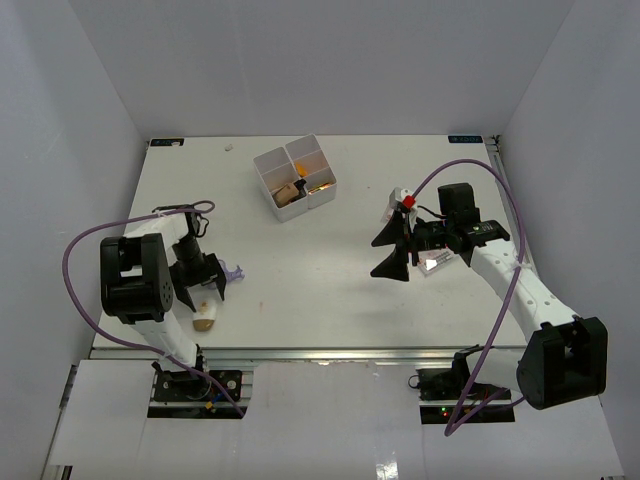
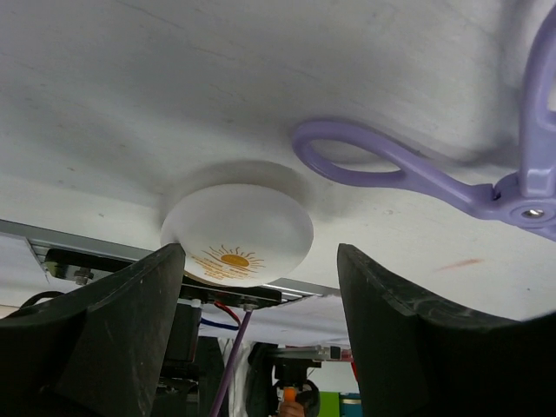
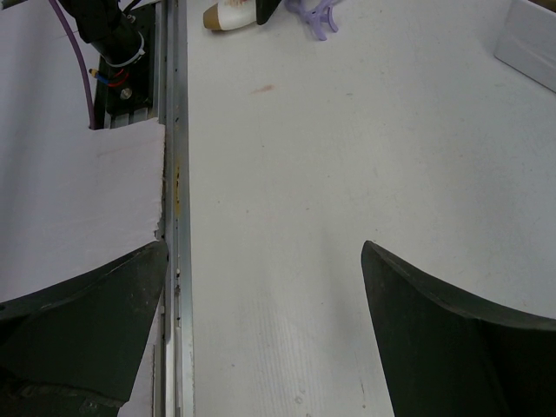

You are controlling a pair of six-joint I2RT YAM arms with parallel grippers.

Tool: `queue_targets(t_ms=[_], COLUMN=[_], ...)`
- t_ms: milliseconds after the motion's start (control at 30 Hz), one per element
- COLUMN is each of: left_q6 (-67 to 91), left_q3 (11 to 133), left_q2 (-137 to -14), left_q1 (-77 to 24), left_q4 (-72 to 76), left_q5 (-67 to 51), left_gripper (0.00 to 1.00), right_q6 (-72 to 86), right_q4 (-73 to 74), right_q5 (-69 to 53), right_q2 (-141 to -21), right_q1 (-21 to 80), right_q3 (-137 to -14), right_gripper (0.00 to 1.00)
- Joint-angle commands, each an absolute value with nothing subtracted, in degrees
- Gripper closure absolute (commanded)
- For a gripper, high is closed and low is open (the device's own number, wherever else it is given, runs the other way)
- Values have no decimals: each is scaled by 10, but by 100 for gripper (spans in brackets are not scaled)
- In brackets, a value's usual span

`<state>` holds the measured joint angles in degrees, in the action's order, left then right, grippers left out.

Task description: Organize the makeup

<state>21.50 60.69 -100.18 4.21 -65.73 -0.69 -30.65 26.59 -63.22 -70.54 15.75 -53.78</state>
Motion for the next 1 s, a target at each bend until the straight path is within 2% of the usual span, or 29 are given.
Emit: queue_targets(t_ms=[0,133,467,967], left_q6=[217,234,250,248], left_q3=[590,587,590,616], left_q2=[-1002,-997,-953,-935], left_q1=[43,43,43,40], left_q4=[-617,-627,-640,-652], left_q5=[-65,-53,-9,-9], left_gripper=[20,18,2,2], right_q6=[-316,-317,-318,-319], right_q4=[253,253,253,253], right_q5=[-650,-649,-649,-644], right_q2=[-707,-708,-710,-709], right_q1=[155,155,155,155], right_q3=[-539,-538,-537,-536], right_gripper=[2,2,2,2])
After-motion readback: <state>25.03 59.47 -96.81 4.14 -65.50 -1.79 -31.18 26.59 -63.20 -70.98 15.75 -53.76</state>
